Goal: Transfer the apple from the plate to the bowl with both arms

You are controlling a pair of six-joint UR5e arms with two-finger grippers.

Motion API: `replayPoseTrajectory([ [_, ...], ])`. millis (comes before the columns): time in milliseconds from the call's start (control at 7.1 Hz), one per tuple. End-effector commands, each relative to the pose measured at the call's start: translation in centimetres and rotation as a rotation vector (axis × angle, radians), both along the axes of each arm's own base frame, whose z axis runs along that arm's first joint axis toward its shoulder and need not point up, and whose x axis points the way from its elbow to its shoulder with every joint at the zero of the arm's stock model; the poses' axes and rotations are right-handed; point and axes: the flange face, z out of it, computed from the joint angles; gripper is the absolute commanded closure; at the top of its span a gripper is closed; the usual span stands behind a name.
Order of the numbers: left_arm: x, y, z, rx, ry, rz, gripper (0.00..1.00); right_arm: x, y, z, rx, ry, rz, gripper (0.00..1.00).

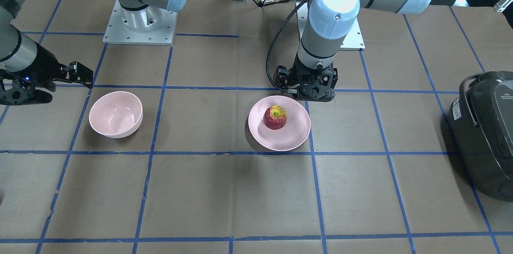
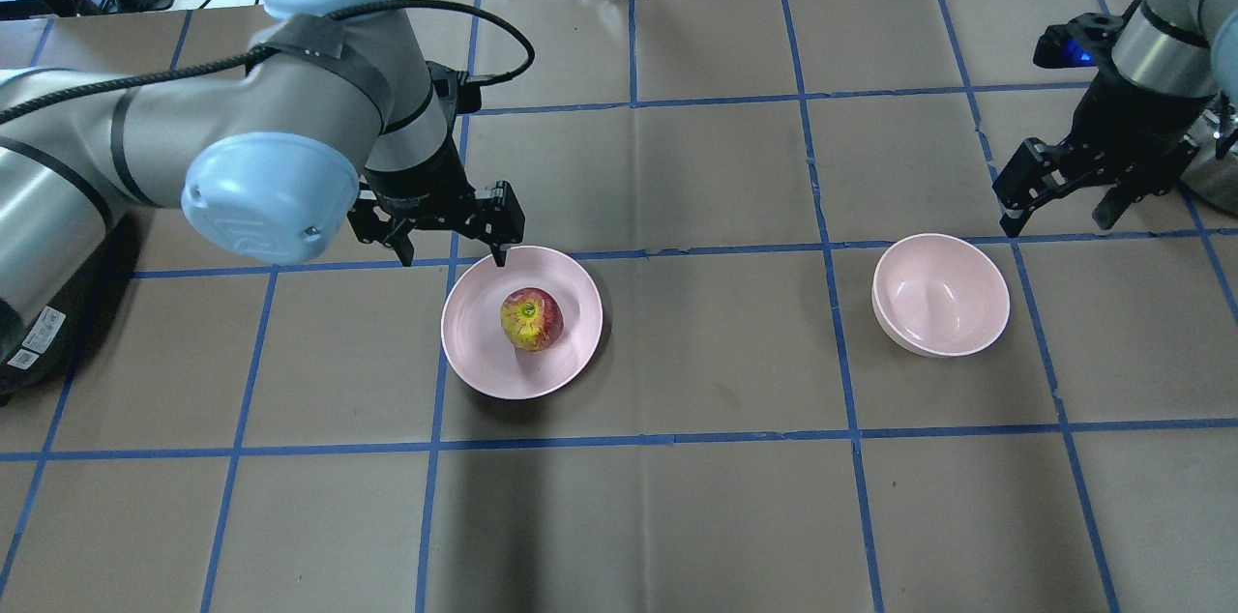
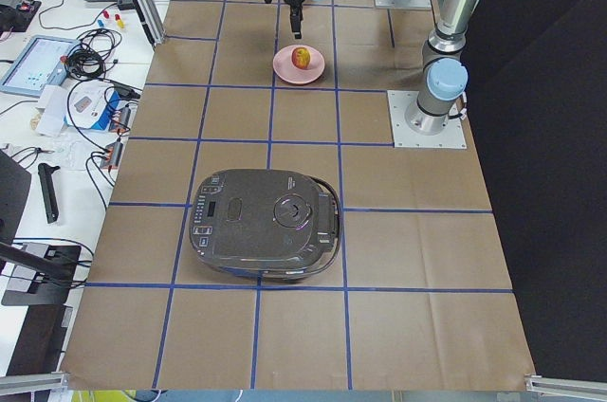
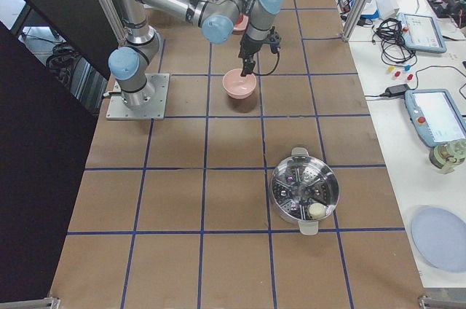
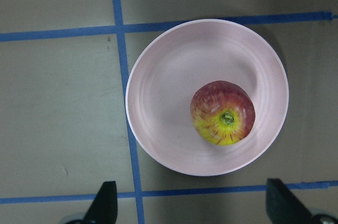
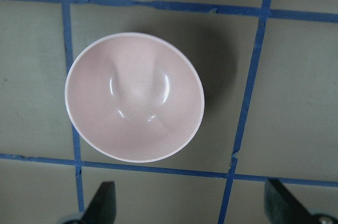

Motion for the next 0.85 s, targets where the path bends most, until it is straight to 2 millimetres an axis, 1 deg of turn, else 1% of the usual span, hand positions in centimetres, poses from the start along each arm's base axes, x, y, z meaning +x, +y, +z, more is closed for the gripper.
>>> replayPoseTrajectory([
  [0, -1.5, -0.1, -4.8, 0.02, -0.001, -0.034, 0.0, -0.7, 0.3, -9.0, -0.022, 0.009, -0.007, 0.0],
  [141, -3.1, 0.4, -5.9, 0.039, -0.009, -0.071, 0.0, -0.3, 1.2, -11.1, 0.005, 0.0, -0.013, 0.0],
  [282, -3.4, 0.3, -6.8, 0.051, -0.007, -0.108, 0.0, -0.3, 1.4, -13.3, 0.038, -0.01, -0.015, 0.01],
  [423, -3.6, -0.5, -7.3, 0.003, 0.018, -0.212, 0.0, -0.3, 1.4, -13.8, 0.05, -0.006, -0.014, 0.33],
  [563, -3.8, -1.1, -9.6, -0.023, 0.033, -0.323, 0.0, -0.3, 1.6, -13.9, 0.063, -0.005, -0.021, 0.94],
  [704, -4.0, -1.6, -12.5, -0.072, 0.04, -0.352, 0.0, -0.3, 1.3, -13.5, 0.052, -0.01, -0.045, 1.0],
])
